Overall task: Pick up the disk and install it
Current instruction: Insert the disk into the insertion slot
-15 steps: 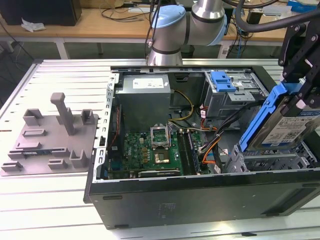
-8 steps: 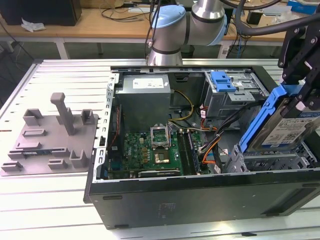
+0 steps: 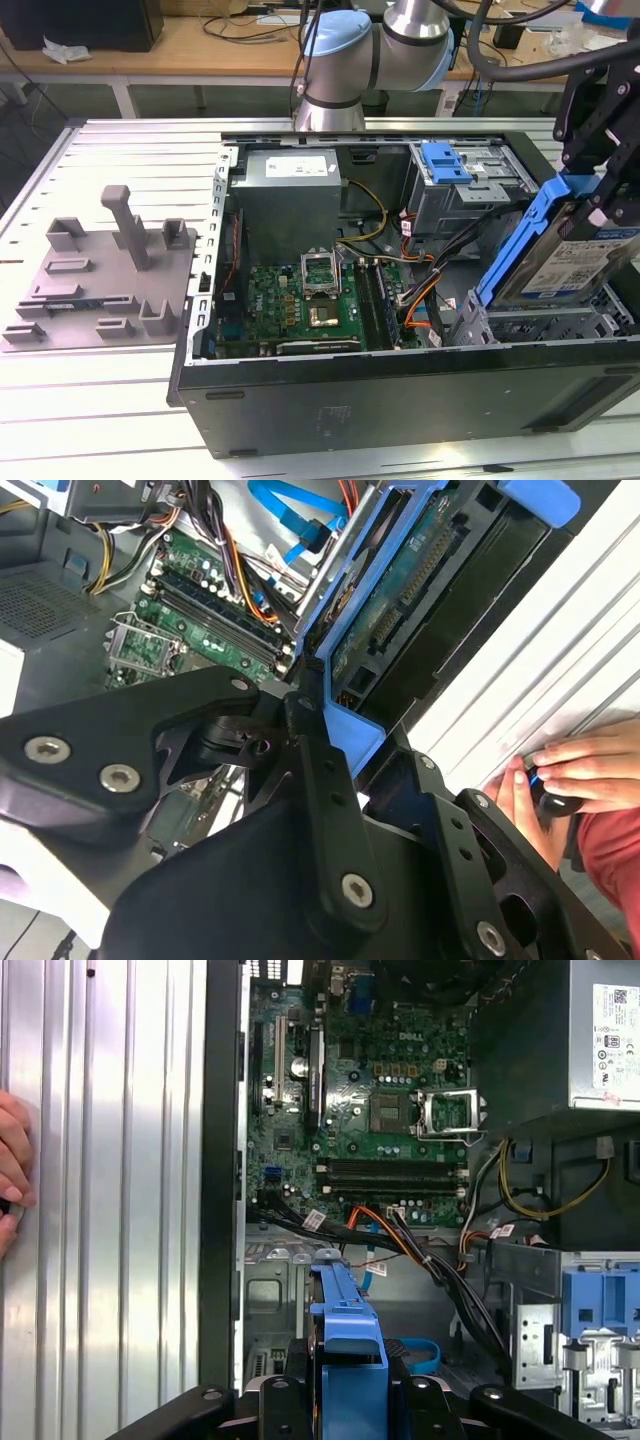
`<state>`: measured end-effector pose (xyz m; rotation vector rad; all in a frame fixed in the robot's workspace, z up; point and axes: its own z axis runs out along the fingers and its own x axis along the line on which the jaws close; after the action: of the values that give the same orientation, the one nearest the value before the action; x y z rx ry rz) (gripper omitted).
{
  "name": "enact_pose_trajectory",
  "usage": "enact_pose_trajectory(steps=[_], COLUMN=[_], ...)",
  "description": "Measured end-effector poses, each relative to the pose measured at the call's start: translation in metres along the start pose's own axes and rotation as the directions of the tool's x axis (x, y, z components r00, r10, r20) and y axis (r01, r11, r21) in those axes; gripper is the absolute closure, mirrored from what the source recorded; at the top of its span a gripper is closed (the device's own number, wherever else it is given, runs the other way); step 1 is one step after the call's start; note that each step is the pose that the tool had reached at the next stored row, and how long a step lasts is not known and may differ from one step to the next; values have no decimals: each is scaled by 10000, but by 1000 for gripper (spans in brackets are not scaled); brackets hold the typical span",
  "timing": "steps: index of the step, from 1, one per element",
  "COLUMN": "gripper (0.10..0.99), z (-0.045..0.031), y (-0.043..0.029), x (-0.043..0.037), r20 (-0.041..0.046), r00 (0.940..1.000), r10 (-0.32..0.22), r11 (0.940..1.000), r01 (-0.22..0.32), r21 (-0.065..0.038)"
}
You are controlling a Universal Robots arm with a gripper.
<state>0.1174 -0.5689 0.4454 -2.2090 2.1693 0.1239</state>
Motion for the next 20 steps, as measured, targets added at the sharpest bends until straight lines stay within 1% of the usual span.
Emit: enact_pose_trajectory(steps=[6,10,16,20], gripper=[718,718,718,718], z=[50,107,147,187], y=[-4,-5,-6,-7], x=[4,9,13,16], r20=[0,0,0,-1], r00=[10000,10000,10000,10000], r10=[-2,-7,-9,-10], r11=[10000,10000,10000,10000], r01=[2,7,9,10], r21=[0,0,-1,-1])
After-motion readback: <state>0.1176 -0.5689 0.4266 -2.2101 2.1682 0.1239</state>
